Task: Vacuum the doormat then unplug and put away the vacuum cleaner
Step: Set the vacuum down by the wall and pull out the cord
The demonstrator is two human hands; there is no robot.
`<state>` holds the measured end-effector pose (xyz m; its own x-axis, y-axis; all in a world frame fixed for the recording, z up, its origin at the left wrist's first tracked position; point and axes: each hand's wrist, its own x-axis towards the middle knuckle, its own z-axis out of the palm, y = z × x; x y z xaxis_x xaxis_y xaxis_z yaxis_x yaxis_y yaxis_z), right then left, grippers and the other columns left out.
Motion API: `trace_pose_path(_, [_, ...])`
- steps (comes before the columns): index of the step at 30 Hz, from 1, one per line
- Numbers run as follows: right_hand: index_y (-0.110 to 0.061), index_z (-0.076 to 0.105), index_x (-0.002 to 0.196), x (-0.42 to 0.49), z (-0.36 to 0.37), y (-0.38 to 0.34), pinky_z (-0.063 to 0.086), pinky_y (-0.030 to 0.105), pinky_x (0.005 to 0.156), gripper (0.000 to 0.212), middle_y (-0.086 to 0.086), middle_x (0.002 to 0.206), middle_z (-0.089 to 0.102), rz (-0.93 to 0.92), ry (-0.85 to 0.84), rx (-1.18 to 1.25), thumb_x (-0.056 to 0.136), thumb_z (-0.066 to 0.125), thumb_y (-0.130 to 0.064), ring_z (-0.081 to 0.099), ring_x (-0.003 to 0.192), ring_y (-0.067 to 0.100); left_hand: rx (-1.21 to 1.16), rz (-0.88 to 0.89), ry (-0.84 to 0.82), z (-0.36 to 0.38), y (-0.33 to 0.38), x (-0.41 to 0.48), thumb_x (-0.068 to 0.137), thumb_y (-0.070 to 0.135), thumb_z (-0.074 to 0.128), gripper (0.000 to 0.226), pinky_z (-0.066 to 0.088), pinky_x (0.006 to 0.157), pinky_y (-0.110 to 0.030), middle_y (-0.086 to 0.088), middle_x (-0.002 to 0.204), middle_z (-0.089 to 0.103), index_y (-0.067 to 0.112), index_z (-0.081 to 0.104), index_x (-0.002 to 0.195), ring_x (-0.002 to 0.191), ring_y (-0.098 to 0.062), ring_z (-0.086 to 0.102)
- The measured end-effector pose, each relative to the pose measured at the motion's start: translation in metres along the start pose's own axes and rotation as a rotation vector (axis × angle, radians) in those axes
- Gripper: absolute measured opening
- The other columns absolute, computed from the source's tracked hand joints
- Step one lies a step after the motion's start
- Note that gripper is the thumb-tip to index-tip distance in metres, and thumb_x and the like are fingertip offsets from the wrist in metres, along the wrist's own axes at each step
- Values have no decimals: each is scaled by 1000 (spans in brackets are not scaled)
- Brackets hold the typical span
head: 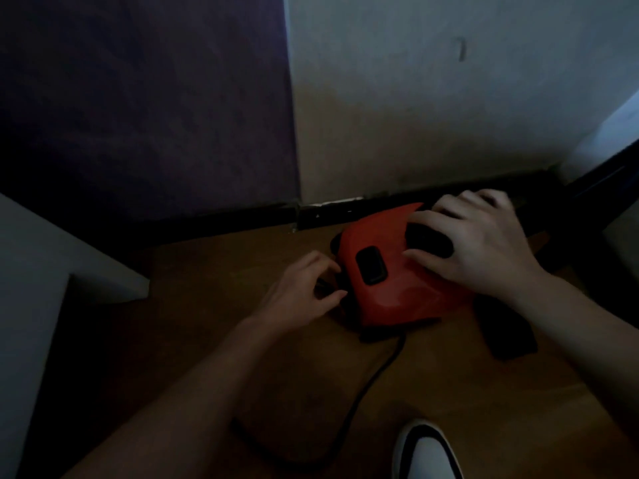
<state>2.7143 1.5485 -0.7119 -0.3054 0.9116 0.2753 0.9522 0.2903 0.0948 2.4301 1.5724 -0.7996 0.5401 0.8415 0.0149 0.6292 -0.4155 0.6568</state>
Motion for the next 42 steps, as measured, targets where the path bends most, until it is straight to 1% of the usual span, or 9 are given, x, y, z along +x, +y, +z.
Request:
trace_pose_path(8, [-29, 74, 109, 0, 2, -11, 36, 45, 95, 42, -4, 100, 67, 60, 36, 88, 81, 68, -60, 62, 96, 23, -90, -10, 19, 11, 3, -6, 77, 31, 82, 29, 51, 75, -18, 9, 96, 63, 20, 64, 98, 87, -2, 61])
trace_pose_path(13, [-31, 73, 107, 2, 2, -12, 32, 42, 95, 39, -6, 100, 69, 106, 20, 140, 77, 78, -56, 62, 97, 23, -196, -102, 1, 18, 8, -11, 80, 22, 80, 11, 47, 71, -9, 13, 85, 69, 19, 72, 88, 80, 1, 66])
trace_pose_path(20, [-30, 74, 103, 6, -3, -17, 32, 42, 96, 38, -6, 98, 69, 157, -9, 164, 74, 82, -54, 62, 97, 24, -250, -222, -52, 21, 11, -20, 84, 26, 77, 6, 51, 78, -19, 14, 85, 70, 21, 75, 86, 84, 0, 65])
trace_pose_path(23, [-32, 73, 100, 7, -5, -18, 32, 42, 95, 37, -7, 97, 68, 166, -28, 163, 74, 81, -57, 62, 97, 23, -373, -315, -72, 27, 12, -24, 86, 17, 74, 9, 53, 64, -25, 8, 78, 68, 16, 67, 82, 70, 1, 64])
trace_pose_path(27, [-32, 72, 99, 8, -4, -21, 31, 42, 96, 38, -7, 97, 67, 165, -42, 157, 74, 79, -59, 61, 98, 24, -625, -475, -78, 29, 21, -26, 89, -4, 65, 23, 48, 42, -18, -4, 70, 66, 10, 52, 76, 55, -1, 65])
trace_pose_path(31, [-31, 72, 102, 8, -5, -20, 34, 45, 97, 39, -5, 101, 69, 164, -55, 147, 76, 78, -59, 61, 100, 26, -721, -557, -41, 31, 24, -27, 88, -7, 64, 23, 52, 47, -19, -3, 67, 68, 7, 54, 74, 44, -7, 63])
trace_pose_path(36, [-29, 73, 102, 8, -6, -20, 34, 45, 97, 40, -4, 101, 69, 165, -52, 139, 75, 78, -59, 61, 99, 27, -783, -688, -57, 38, 22, -31, 82, -11, 68, 22, 52, 56, -22, -9, 70, 68, 6, 57, 76, 48, -10, 65])
trace_pose_path(39, [-29, 72, 102, 8, -6, -19, 34, 44, 97, 40, -5, 100, 69, 161, -52, 143, 76, 79, -58, 61, 98, 26, -823, -809, -78, 47, 15, -36, 83, -12, 67, 22, 48, 46, -18, -14, 75, 63, 5, 53, 82, 41, -6, 60])
trace_pose_path(42, [-30, 72, 101, 8, -3, -18, 31, 43, 96, 40, -4, 98, 68, 152, -32, 137, 75, 78, -59, 61, 97, 26, -998, -931, 41, 49, 6, -32, 86, -13, 63, 24, 55, 59, -23, -14, 95, 63, 6, 54, 98, 56, -12, 64])
